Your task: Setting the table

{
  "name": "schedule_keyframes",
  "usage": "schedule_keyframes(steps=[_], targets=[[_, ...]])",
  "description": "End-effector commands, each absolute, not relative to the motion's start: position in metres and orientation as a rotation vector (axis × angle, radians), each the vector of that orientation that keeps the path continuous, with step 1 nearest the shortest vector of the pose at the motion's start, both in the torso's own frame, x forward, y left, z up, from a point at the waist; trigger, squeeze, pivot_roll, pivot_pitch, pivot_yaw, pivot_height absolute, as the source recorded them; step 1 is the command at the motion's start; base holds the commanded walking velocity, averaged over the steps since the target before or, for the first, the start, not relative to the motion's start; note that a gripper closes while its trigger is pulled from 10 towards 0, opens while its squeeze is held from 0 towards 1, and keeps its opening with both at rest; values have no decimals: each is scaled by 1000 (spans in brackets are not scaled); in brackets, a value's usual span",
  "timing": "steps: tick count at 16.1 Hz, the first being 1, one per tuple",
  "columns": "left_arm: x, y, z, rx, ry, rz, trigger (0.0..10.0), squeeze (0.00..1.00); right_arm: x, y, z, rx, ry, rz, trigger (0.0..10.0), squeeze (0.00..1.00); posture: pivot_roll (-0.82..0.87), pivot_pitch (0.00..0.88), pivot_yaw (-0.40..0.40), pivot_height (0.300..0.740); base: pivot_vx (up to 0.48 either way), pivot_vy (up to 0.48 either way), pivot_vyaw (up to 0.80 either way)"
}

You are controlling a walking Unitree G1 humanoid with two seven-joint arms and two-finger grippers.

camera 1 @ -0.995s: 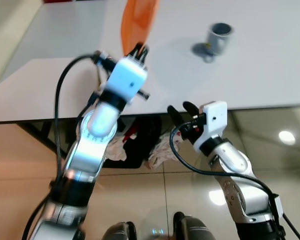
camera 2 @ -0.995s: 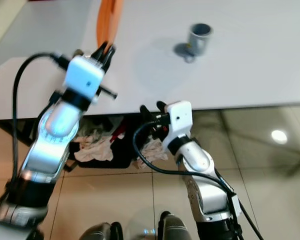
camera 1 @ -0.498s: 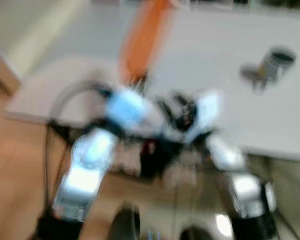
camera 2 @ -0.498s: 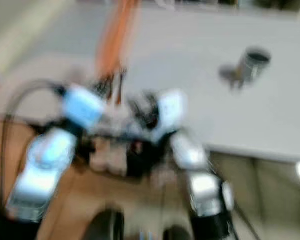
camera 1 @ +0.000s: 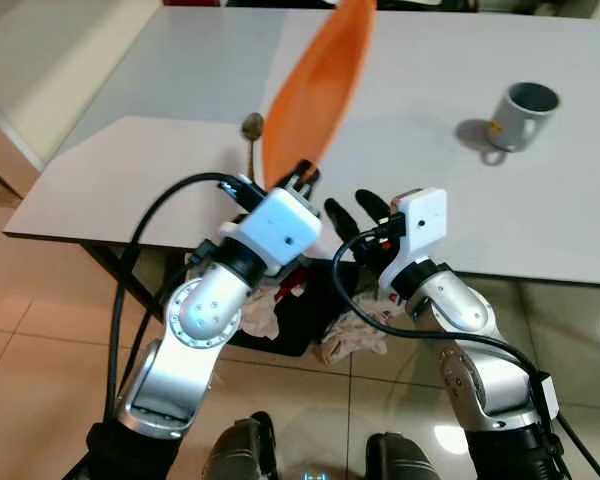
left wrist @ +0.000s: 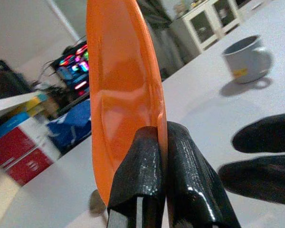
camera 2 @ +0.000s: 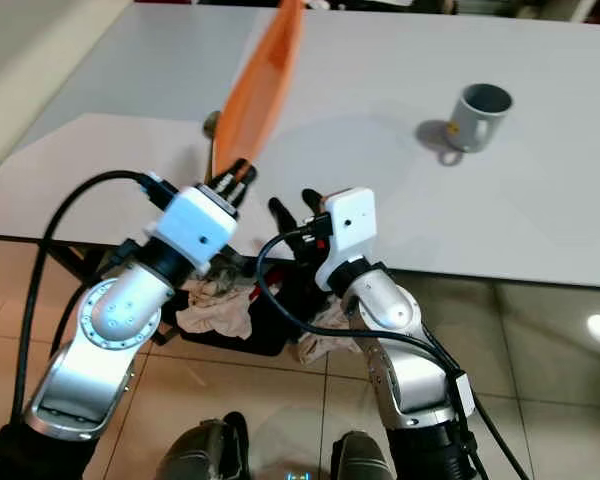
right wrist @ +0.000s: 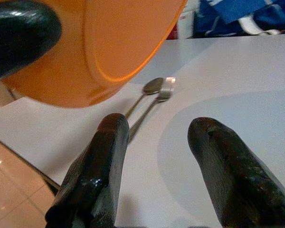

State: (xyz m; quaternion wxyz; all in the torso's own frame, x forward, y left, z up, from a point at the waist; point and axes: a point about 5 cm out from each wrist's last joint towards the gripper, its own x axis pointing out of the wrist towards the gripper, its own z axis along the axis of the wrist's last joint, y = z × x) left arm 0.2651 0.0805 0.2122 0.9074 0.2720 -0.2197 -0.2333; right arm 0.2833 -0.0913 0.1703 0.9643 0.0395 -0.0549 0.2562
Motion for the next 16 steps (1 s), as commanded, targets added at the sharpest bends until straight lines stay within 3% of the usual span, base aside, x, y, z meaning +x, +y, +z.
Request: schedule_keyframes(steps=[1, 3, 6, 16], targets=[[262, 79, 221, 574, -503, -478, 10000, 0, 284, -93, 170, 72, -111, 498, 10000, 0, -132, 168, 46, 740, 0, 0, 0], [262, 78, 219, 582, -494, -481, 10000, 0, 284, -96, 168, 73, -105, 478, 10000, 0, -134, 167, 46, 740, 0, 0, 0], [261, 79, 217, 587, -487, -478, 10000, 0, 283, -97, 170, 88, -111, 474, 10000, 0, -141, 167, 43, 740, 0, 0, -800], [255, 79, 218, 608, -480, -468, 10000, 0, 274, -93, 175, 106, -117, 487, 10000, 0, -131, 230, 43, 740, 0, 0, 0]])
